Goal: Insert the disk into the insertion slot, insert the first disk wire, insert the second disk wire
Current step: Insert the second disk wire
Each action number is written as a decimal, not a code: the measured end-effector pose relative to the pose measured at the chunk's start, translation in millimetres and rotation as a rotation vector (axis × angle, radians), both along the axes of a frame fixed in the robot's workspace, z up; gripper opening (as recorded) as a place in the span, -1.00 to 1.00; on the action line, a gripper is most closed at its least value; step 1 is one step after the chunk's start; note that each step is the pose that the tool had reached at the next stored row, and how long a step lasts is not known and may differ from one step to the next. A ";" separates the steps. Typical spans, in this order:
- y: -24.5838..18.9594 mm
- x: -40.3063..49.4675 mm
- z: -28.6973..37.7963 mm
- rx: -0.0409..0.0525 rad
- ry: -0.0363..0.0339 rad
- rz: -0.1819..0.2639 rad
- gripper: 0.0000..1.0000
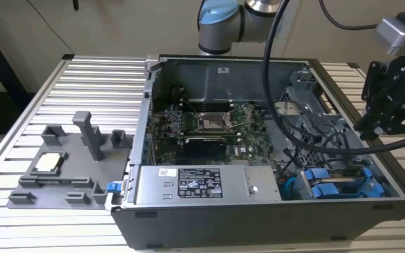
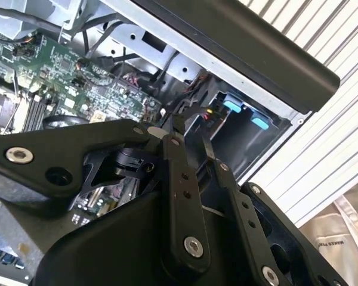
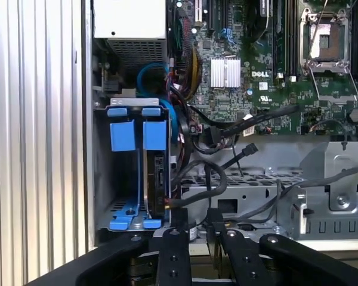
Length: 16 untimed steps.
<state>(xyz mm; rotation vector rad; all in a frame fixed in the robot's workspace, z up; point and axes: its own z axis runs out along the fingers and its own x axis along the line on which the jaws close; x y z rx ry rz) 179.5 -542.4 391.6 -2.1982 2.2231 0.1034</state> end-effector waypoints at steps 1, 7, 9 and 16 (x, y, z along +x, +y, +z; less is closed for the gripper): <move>1.1 0.0 -0.1 0.0002 0.0000 0.000 -0.45; 3.8 0.0 -0.1 0.0002 0.0000 0.000 -0.45; 4.0 0.0 -0.1 0.0002 0.0000 0.000 -0.45; 4.0 -6.3 -0.1 0.0002 0.0000 0.000 -0.45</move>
